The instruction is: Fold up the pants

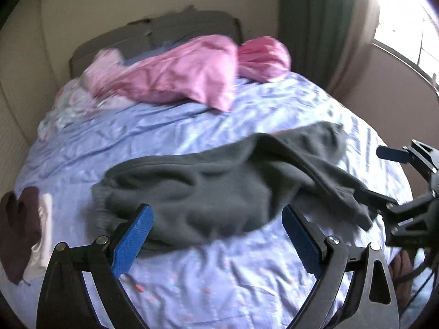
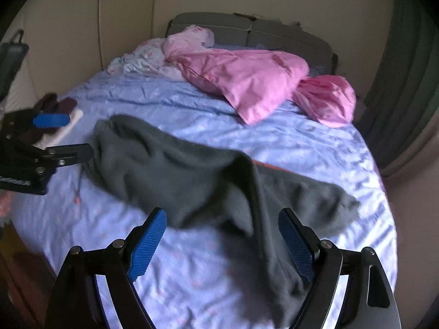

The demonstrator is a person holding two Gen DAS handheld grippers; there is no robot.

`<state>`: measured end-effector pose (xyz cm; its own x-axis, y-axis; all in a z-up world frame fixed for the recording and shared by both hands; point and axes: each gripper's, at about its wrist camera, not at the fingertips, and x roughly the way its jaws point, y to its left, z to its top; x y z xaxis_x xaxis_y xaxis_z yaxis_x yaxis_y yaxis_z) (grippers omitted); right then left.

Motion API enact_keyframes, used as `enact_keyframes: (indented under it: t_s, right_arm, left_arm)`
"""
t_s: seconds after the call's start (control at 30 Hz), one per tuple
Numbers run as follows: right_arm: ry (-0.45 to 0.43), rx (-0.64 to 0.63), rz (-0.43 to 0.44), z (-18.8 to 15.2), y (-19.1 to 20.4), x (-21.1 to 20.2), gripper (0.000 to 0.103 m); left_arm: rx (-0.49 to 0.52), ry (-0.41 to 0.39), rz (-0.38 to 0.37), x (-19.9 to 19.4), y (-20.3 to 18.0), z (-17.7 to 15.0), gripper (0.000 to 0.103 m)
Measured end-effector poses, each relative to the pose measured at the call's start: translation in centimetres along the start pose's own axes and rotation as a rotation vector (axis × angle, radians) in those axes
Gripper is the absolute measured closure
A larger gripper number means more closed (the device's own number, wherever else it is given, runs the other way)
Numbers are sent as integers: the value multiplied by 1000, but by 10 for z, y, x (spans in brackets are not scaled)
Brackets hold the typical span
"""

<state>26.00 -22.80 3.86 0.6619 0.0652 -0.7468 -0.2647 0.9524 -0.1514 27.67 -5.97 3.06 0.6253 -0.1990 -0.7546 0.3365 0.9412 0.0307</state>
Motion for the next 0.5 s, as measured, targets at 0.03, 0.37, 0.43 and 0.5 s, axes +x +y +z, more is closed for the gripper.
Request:
enact_keyframes:
  t_s: [0.03,0.37,0.43,0.5]
  right_arm:
    - [5,2,-13,-10,-5,-3,19]
    - [137,71,-56,-114,-58,15,37]
    - [168,76,-62,-128,-65,27,40]
    - [197,71,-67,-139,-66,39,42]
  left_arm:
    - [16,-5,-12,1,-9,-5,7]
    - [179,53,-99,58,-91,-56,7]
    - [199,73,-104,68,-100,-60,7]
    - [207,96,-103,79,-103,-63,7]
